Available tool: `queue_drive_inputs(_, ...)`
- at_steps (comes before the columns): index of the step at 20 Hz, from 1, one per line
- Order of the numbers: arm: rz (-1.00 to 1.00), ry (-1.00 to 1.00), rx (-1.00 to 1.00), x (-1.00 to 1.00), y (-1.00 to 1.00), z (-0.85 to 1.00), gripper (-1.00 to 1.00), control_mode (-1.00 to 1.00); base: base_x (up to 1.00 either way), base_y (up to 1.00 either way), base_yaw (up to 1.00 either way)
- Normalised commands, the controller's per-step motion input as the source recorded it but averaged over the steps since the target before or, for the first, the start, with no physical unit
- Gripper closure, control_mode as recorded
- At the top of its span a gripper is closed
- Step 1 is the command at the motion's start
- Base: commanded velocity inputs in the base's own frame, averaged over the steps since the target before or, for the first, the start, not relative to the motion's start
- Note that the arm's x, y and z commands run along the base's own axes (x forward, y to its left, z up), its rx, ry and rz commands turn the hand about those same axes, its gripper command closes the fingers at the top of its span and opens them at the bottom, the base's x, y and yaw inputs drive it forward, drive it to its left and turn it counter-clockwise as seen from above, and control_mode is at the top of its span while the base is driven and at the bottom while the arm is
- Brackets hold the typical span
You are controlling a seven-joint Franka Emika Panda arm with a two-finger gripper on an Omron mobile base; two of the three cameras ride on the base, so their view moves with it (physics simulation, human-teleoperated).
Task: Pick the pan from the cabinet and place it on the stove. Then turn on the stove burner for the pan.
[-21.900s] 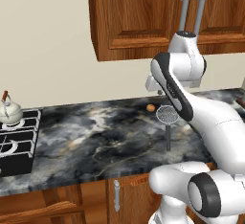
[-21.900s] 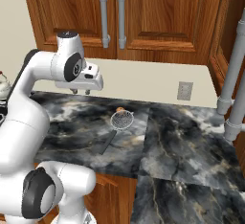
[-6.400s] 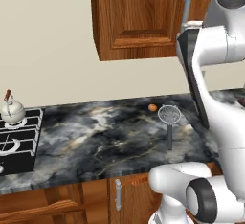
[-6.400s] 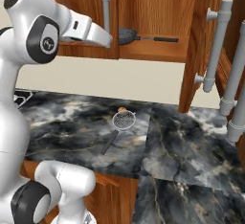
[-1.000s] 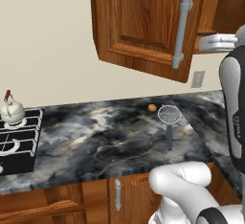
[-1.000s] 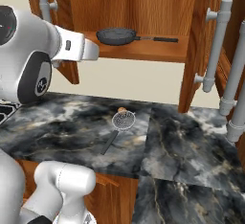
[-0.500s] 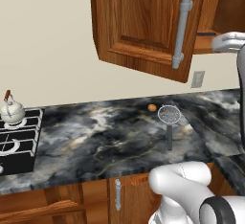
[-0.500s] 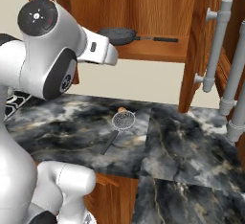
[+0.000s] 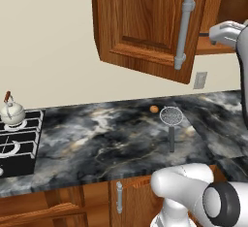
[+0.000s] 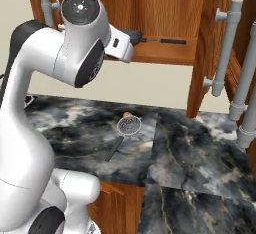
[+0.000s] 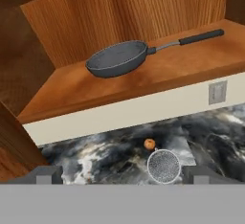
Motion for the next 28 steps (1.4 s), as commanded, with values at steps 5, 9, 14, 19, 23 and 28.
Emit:
queue_drive_inputs(5,0.02,0.00,0.15,0.53,0.00,-0.07,-1.00,-1.00,0.00,0.00,0.00)
queue_drive_inputs(9,0.04,0.00,0.13,0.46,-0.06,-0.05,-1.00,-1.00,0.00,0.00,0.00)
queue_drive_inputs(14,0.02,0.00,0.11,0.47,0.00,-0.04,-1.00,-1.00,0.00,0.00,0.00)
queue_drive_inputs(19,0.02,0.00,0.09,0.44,0.01,-0.03,-1.00,-1.00,0.00,0.00,0.00)
queue_drive_inputs(23,0.03,0.01,0.01,0.19,0.39,-0.03,-1.00,-1.00,0.00,0.00,0.00)
queue_drive_inputs(28,0.04,0.05,0.00,0.00,0.63,-0.01,-1.00,-1.00,0.00,0.00,0.00)
